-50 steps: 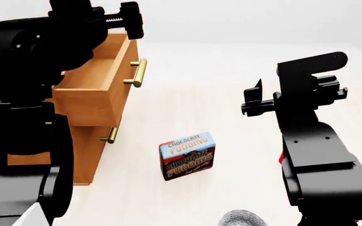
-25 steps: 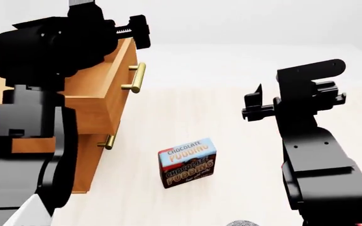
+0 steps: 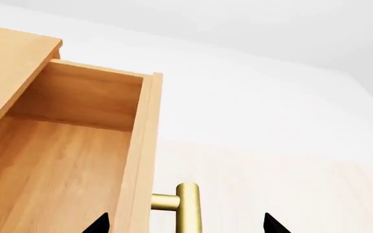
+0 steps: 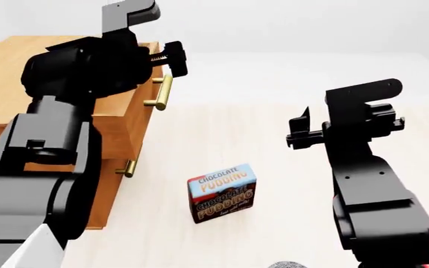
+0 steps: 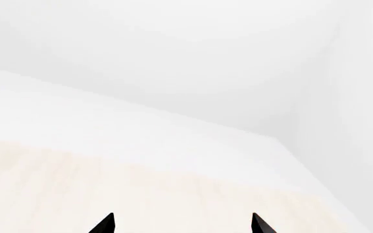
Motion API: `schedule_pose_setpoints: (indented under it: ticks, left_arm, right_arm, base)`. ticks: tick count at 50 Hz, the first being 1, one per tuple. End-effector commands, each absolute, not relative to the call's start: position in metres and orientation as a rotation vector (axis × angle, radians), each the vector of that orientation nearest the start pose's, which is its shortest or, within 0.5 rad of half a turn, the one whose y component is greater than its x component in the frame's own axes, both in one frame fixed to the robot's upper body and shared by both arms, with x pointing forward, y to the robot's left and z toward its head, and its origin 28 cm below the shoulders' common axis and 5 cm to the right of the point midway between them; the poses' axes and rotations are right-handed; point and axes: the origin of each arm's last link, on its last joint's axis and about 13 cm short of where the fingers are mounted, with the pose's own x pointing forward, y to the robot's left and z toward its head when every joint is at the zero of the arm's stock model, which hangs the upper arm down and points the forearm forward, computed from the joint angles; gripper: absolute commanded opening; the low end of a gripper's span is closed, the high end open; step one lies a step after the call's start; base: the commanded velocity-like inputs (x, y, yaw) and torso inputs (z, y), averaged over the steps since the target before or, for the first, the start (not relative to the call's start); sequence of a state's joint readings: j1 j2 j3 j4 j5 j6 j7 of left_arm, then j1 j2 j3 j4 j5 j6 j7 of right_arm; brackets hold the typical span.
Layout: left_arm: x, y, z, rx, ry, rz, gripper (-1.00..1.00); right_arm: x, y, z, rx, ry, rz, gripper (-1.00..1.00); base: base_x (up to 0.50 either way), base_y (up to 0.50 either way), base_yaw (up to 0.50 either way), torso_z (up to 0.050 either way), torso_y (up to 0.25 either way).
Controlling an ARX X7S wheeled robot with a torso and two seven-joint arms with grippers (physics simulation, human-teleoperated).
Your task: Put the bowl in the top drawer of the cabinet.
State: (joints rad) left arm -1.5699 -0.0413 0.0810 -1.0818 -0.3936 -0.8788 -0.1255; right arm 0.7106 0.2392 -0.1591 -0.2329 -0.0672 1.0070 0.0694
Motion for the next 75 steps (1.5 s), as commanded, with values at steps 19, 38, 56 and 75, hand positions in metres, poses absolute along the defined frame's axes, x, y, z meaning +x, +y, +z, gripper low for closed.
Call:
schedule_pose_setpoints:
  ticks: [19,38,56,75]
  left_arm:
    - [0.421,0.18,0.251,-0.245,0.483,-0.059,1.0]
    - [0.405,0.155,0.25,-0.358,0.537,-0.186,1.0]
    - [0.396,0.131,0.222,-0.393,0.621,-0.262,1.0]
    - [0.374,0.102,0.238,-0.374,0.624,-0.36,1.0]
  right_arm:
    - [0.311,-0.142,0.176,-0.339,0.099,-0.147,1.0]
    - [0.31,-0.144,0.175,-0.353,0.112,-0.151,1.0]
    - [0.309,-0.15,0.167,-0.339,0.129,-0.149,1.0]
    - [0.309,-0.152,0.162,-0.339,0.141,-0.139,1.0]
  base:
    - [0.0,0.0,0.0,0.0,0.0]
    - [0.0,0.0,0.0,0.0,0.0]
    - [0.0,0.0,0.0,0.0,0.0]
    - [0.0,0.0,0.0,0.0,0.0]
